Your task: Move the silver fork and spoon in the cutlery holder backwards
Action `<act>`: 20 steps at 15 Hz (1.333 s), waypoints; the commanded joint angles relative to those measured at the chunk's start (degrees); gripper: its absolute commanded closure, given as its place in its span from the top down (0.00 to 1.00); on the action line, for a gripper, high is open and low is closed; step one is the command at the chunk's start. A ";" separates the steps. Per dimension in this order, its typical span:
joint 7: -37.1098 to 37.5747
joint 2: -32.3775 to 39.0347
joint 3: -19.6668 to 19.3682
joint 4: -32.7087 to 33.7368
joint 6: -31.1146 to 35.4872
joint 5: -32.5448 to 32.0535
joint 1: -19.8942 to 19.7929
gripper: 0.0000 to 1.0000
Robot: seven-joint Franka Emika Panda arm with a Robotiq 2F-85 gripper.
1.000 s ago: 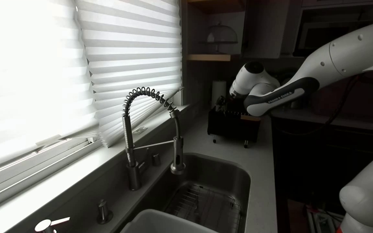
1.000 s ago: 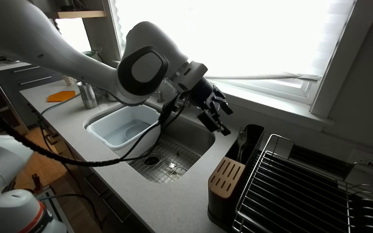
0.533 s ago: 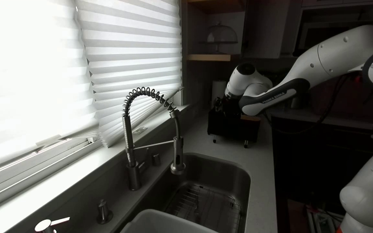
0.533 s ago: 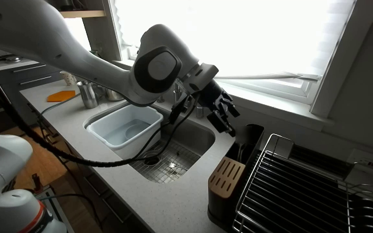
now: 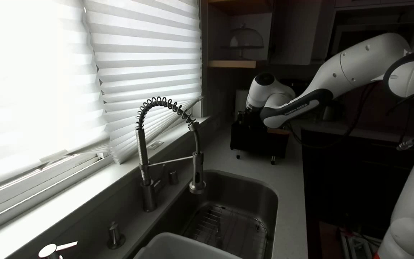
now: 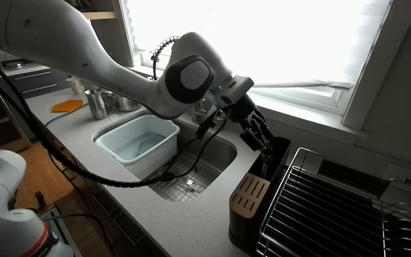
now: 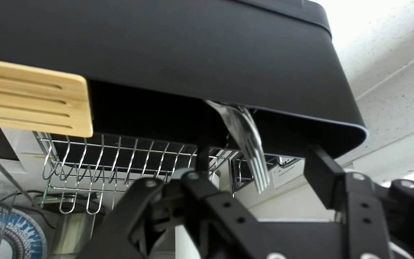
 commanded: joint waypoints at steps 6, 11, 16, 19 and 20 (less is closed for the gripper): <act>0.72 3.36 -9.16 3.54 -3.18 0.28 9.37 0.80; -0.41 3.31 -10.39 4.10 -5.83 1.71 11.06 0.82; -2.78 3.58 -10.39 5.01 -7.87 6.07 11.69 0.77; -3.84 3.90 -10.49 5.62 -8.91 8.34 12.12 0.73; -4.17 4.00 -10.54 5.74 -9.12 8.96 12.21 0.73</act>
